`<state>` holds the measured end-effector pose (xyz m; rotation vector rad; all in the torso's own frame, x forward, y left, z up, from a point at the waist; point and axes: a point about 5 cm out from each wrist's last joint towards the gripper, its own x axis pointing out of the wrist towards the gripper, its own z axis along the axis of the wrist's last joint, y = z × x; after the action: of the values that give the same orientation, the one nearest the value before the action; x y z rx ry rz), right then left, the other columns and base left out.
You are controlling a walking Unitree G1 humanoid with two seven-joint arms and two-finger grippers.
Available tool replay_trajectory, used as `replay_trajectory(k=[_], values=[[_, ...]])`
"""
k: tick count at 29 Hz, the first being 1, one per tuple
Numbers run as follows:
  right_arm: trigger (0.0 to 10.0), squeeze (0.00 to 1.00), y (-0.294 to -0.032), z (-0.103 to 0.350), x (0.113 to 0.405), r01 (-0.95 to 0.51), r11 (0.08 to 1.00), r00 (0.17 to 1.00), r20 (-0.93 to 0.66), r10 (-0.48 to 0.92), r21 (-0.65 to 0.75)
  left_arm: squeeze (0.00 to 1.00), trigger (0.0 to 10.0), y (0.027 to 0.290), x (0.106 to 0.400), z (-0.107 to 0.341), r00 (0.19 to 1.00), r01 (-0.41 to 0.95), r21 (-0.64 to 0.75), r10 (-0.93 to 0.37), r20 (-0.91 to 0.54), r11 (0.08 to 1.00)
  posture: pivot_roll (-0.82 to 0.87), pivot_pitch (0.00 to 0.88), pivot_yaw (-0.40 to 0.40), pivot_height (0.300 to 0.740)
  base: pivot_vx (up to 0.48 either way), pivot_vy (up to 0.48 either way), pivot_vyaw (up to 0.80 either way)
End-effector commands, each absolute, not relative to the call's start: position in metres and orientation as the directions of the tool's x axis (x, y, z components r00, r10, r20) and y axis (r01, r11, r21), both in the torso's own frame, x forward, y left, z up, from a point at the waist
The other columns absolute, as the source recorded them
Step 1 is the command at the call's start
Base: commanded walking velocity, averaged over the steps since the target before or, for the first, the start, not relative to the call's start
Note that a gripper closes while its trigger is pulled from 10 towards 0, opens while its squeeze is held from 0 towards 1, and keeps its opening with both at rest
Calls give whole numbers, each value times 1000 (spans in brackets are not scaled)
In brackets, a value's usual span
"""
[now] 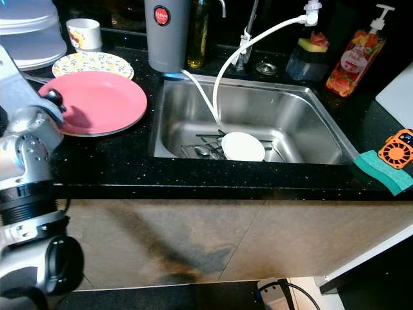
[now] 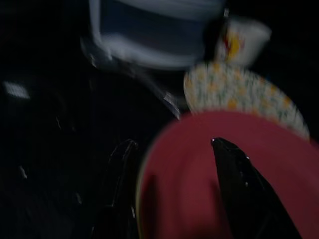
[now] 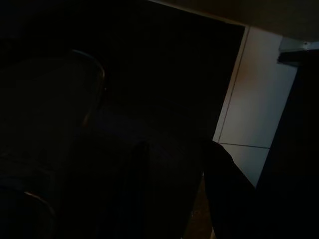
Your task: Kitchen organization
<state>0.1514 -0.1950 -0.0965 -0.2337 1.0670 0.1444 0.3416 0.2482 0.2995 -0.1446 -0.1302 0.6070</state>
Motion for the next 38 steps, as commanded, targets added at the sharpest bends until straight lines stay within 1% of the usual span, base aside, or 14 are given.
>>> replay_trajectory(k=[1,4,7,9,11,12,14,17,19,24,28,29,31,38], values=[[10000,0,-197,-98,147,-235,963,461,-887,-9,-132,0,10000,245,342,302,816,-555,-129,568,106,822,170,41,-129,740,0,0,0],[10000,0,-197,-98,147,-235,963,461,-887,-8,-131,0,10000,246,342,302,815,-561,-93,569,110,822,170,41,-129,740,0,0,0],[10000,0,-197,-98,147,-233,964,460,-888,-9,-130,0,10000,246,344,298,832,-546,-57,549,81,836,170,41,-129,740,0,0,0],[10000,0,-204,-99,143,-224,965,455,-890,-17,-134,0,10000,247,347,290,858,-510,-120,514,-7,852,174,41,-124,740,0,0,0],[10000,0,-204,-99,143,-224,965,455,-890,-17,-134,0,10000,247,347,290,858,-510,-120,514,-7,852,174,41,-124,740,0,0,0],[10000,0,-212,-99,137,-214,967,447,-894,-32,-141,0,10000,246,350,283,880,-474,-146,469,-68,868,179,36,-114,740,0,0,0],[10000,0,-216,-99,135,-210,967,444,-895,-39,-146,0,10000,246,351,281,888,-459,-150,452,-80,875,179,36,-114,740,0,0,0],[10000,0,-218,-99,134,-205,967,442,-896,-45,-149,0,10000,247,352,281,890,-456,-138,449,-79,879,181,28,-103,740,0,0,0],[10000,0,-217,-100,132,-180,972,442,-895,-54,-148,0,10000,253,356,279,893,-449,-113,442,-83,886,180,6,-77,740,0,0,0],[10000,0,-215,-100,131,-163,976,448,-892,-58,-145,0,10000,260,358,281,894,-447,-90,440,-88,890,171,0,-64,740,0,0,0],[10000,0,-218,-100,131,-148,977,452,-890,-68,-150,0,10000,264,359,282,895,-444,-85,437,-90,892,170,0,-62,740,0,0,0],[10000,0,-225,-99,129,-130,978,454,-887,-86,-161,0,10000,270,358,283,892,-450,-82,444,-88,889,168,0,-62,740,0,0,0],[10000,0,-231,-98,128,-119,978,451,-887,-102,-173,0,10000,274,358,282,888,-458,-83,451,-91,885,168,0,-62,740,0,0,0],[10000,0,-235,-97,127,-113,977,451,-886,-110,-179,0,10000,278,356,281,886,-462,-119,454,-91,879,174,0,-69,740,0,0,0]])
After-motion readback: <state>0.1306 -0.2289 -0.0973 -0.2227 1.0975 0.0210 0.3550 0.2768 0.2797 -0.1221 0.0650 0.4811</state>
